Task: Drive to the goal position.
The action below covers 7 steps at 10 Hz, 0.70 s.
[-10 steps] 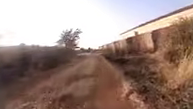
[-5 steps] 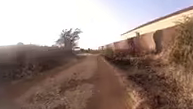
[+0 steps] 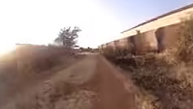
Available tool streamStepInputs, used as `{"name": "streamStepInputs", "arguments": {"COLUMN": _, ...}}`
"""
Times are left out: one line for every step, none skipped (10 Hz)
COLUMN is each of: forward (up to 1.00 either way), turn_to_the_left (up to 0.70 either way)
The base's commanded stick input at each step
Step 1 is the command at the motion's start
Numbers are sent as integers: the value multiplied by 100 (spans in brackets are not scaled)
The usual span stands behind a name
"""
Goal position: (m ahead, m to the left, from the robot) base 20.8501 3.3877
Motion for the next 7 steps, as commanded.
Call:
{"name": "streamStepInputs", "arguments": {"forward": 70, "turn_to_the_left": 0}}
{"name": "streamStepInputs", "arguments": {"forward": 70, "turn_to_the_left": 0}}
{"name": "streamStepInputs", "arguments": {"forward": 70, "turn_to_the_left": 0}}
{"name": "streamStepInputs", "arguments": {"forward": 70, "turn_to_the_left": 0}}
{"name": "streamStepInputs", "arguments": {"forward": 70, "turn_to_the_left": 0}}
{"name": "streamStepInputs", "arguments": {"forward": 70, "turn_to_the_left": 0}}
{"name": "streamStepInputs", "arguments": {"forward": 70, "turn_to_the_left": -1}}
